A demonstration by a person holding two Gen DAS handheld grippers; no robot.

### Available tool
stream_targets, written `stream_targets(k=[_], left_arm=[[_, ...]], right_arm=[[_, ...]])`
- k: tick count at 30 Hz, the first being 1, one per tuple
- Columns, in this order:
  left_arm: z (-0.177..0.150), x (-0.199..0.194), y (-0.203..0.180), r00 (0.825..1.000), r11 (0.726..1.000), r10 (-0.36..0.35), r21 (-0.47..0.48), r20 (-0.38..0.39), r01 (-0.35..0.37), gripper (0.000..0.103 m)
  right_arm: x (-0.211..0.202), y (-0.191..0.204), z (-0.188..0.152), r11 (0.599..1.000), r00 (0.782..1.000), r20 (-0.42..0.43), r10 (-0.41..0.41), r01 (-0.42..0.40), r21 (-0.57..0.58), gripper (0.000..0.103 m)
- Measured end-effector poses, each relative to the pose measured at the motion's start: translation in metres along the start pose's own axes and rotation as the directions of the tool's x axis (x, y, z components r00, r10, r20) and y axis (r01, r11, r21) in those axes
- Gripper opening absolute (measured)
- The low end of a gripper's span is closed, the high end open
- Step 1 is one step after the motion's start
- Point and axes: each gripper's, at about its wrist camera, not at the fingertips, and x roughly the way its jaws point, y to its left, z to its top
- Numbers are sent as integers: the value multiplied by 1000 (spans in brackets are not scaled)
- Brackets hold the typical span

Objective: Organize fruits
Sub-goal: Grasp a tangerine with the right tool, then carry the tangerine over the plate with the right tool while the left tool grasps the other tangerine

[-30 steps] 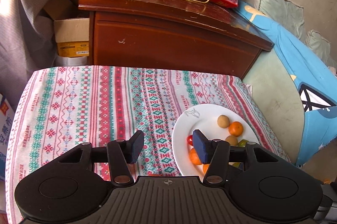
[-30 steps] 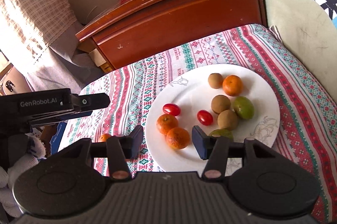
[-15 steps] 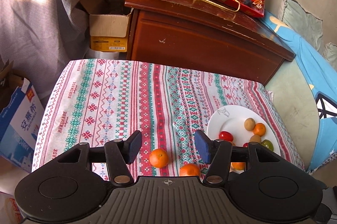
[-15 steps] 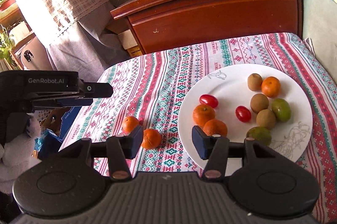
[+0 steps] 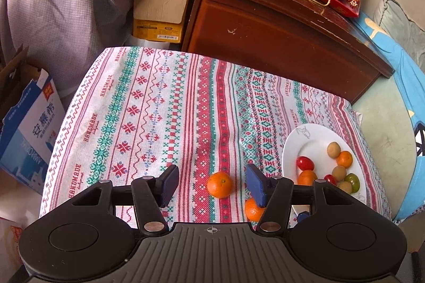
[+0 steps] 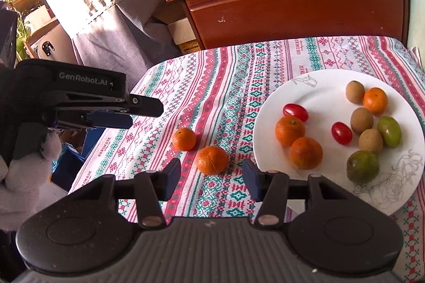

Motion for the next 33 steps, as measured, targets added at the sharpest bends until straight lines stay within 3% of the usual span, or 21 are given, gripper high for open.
stream_targets(k=[18, 26, 33], left_arm=[[-13, 27, -1, 999, 997, 29, 69, -26, -28, 55], [-14, 31, 5, 999, 997, 39, 68, -20, -37, 53], [-16, 32, -1, 1000, 995, 14, 95, -6, -14, 53]], right_arm=[[32, 8, -3, 997, 999, -9, -52, 51, -62, 49], [38, 9, -4, 996, 998, 10, -58, 59, -74, 33], [33, 7, -6, 995, 998, 6, -58, 58, -83, 32]])
